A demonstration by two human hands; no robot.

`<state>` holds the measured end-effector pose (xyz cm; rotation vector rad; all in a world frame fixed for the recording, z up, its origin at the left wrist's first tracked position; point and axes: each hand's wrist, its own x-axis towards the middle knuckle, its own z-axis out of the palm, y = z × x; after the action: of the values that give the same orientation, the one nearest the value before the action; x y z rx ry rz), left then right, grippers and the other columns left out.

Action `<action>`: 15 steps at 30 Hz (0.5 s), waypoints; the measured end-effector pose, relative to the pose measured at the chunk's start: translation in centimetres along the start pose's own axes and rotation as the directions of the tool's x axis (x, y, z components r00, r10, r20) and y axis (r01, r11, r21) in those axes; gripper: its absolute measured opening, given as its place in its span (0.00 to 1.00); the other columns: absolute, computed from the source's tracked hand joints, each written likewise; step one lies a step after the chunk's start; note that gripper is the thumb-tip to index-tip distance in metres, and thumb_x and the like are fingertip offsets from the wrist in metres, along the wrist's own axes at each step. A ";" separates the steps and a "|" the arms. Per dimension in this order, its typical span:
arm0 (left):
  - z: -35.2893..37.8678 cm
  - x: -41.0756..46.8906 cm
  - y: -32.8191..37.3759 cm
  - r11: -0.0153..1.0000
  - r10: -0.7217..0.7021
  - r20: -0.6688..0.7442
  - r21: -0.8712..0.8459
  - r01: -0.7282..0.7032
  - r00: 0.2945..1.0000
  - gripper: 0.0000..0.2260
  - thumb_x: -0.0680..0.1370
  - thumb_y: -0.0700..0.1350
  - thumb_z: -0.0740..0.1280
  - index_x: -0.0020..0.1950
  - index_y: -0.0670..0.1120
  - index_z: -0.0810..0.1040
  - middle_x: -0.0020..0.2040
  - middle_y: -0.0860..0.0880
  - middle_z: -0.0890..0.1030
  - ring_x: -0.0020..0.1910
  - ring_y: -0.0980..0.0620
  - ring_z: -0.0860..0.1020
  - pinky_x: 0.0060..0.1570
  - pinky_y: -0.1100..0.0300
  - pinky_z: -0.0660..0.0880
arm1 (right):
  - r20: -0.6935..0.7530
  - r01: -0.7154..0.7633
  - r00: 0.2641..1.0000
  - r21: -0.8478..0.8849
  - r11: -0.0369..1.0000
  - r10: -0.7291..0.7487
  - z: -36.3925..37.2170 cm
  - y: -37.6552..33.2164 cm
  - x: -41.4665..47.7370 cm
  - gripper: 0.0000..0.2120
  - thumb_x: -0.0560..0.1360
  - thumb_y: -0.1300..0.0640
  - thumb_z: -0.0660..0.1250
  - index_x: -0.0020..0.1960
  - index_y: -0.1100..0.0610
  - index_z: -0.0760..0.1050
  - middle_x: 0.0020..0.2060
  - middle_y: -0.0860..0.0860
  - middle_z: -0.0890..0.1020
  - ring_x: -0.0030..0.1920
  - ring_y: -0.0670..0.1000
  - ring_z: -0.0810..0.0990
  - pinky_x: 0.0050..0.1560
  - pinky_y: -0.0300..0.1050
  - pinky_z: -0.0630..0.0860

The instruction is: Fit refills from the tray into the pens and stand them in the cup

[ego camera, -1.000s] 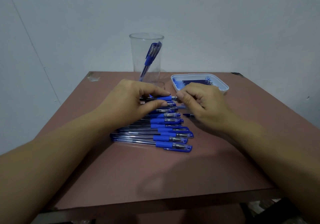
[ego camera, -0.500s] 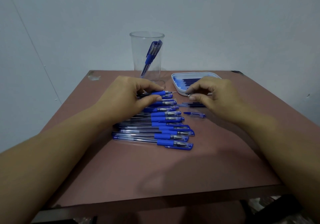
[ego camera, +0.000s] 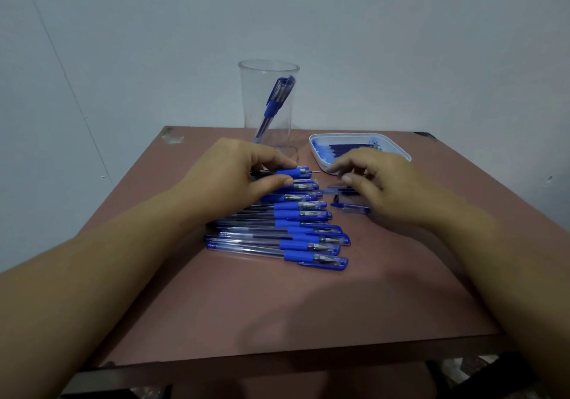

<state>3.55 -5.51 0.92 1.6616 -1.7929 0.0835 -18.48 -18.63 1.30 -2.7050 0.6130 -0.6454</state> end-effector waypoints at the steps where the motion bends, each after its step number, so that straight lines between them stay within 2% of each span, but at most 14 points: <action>1: 0.0 0.0 0.0 1.000 0.003 0.001 -0.007 -0.003 1.000 0.12 0.74 0.53 0.73 0.57 0.58 0.83 0.40 0.67 0.77 0.41 0.70 0.77 0.42 0.79 0.70 | -0.075 0.029 0.997 0.027 0.999 -0.027 0.0 0.0 0.0 0.10 0.79 0.55 0.64 0.55 0.40 0.74 0.46 0.36 0.77 0.48 0.40 0.77 0.47 0.35 0.72; 3: 0.2 -0.1 0.0 1.000 0.018 -0.002 -0.025 -0.018 1.000 0.12 0.74 0.53 0.73 0.56 0.59 0.83 0.40 0.69 0.77 0.43 0.70 0.78 0.43 0.78 0.71 | -0.169 0.099 0.982 0.084 0.992 -0.084 0.2 -0.5 -0.1 0.07 0.76 0.49 0.66 0.53 0.41 0.74 0.43 0.37 0.78 0.46 0.43 0.78 0.46 0.35 0.74; 6: 0.4 -0.2 0.2 0.997 0.056 -0.019 -0.051 -0.057 0.998 0.11 0.73 0.52 0.73 0.55 0.58 0.83 0.38 0.72 0.76 0.42 0.71 0.78 0.43 0.76 0.71 | -0.184 0.152 0.975 0.157 0.976 -0.122 1.0 -1.7 -0.1 0.09 0.73 0.47 0.71 0.51 0.39 0.74 0.44 0.39 0.80 0.46 0.43 0.80 0.45 0.35 0.76; 9: 0.5 -0.2 0.3 0.996 0.071 -0.026 -0.055 -0.072 0.997 0.11 0.73 0.52 0.74 0.55 0.58 0.84 0.38 0.73 0.75 0.43 0.71 0.78 0.44 0.76 0.72 | -0.188 0.187 0.969 0.140 0.972 -0.160 1.8 -1.9 0.2 0.07 0.74 0.52 0.72 0.49 0.42 0.77 0.42 0.38 0.81 0.45 0.44 0.81 0.43 0.38 0.77; 11: 0.4 -0.1 0.2 0.997 0.061 -0.020 -0.043 -0.062 0.998 0.12 0.73 0.53 0.73 0.55 0.58 0.83 0.38 0.72 0.76 0.44 0.68 0.79 0.44 0.75 0.73 | -0.196 0.163 0.971 0.141 0.976 -0.134 1.8 -1.5 0.3 0.07 0.76 0.55 0.71 0.47 0.43 0.78 0.40 0.39 0.81 0.43 0.43 0.80 0.42 0.39 0.77; 13: 0.3 -0.1 0.2 0.999 0.040 -0.019 -0.033 -0.041 0.999 0.12 0.73 0.53 0.73 0.56 0.58 0.83 0.41 0.68 0.79 0.44 0.64 0.80 0.43 0.72 0.74 | -0.206 0.133 0.973 0.127 0.983 -0.105 1.2 -0.9 0.2 0.11 0.76 0.56 0.70 0.45 0.40 0.75 0.38 0.38 0.80 0.42 0.42 0.79 0.42 0.37 0.76; 15: 0.2 0.0 0.1 0.999 0.026 -0.022 -0.039 -0.027 0.999 0.12 0.73 0.52 0.73 0.57 0.58 0.83 0.45 0.63 0.82 0.44 0.63 0.80 0.45 0.68 0.76 | -0.221 0.115 0.971 0.101 0.988 -0.090 0.6 -0.3 -0.1 0.12 0.75 0.58 0.71 0.44 0.40 0.74 0.37 0.38 0.79 0.41 0.42 0.79 0.43 0.37 0.75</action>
<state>3.39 -5.57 0.80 1.6040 -1.7902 0.0776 -18.17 -18.18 0.89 -2.5934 0.4723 -0.9800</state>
